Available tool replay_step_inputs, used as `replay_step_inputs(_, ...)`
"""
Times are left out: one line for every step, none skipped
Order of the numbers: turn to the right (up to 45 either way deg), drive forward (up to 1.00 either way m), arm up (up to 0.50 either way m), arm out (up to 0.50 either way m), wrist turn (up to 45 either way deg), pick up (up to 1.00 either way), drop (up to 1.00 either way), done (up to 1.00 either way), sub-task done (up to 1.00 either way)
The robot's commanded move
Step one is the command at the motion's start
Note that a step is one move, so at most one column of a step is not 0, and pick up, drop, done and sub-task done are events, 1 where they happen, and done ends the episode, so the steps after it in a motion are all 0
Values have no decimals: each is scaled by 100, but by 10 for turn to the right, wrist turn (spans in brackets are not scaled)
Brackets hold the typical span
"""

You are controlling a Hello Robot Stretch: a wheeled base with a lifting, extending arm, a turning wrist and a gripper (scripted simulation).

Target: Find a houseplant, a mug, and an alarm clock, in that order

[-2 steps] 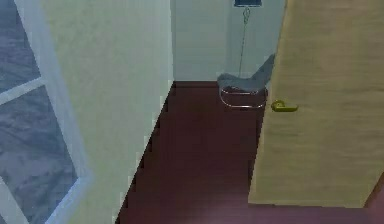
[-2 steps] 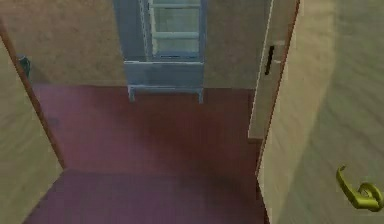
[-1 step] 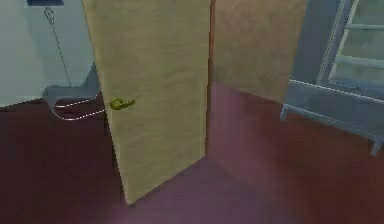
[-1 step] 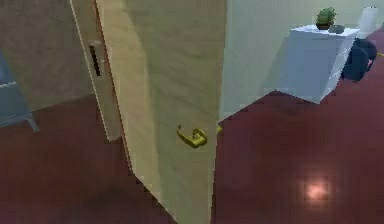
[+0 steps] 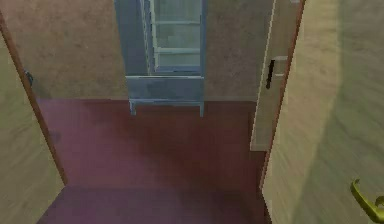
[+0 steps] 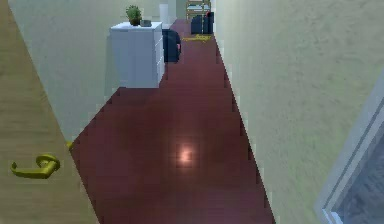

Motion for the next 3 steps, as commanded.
replay_step_inputs(90, 0, 0, 0, 0, 0, 0, 0, 0)
replay_step_inputs(0, 100, 0, 0, 0, 0, 0, 0, 0)
replay_step_inputs(0, 100, 0, 0, 0, 0, 0, 0, 0)
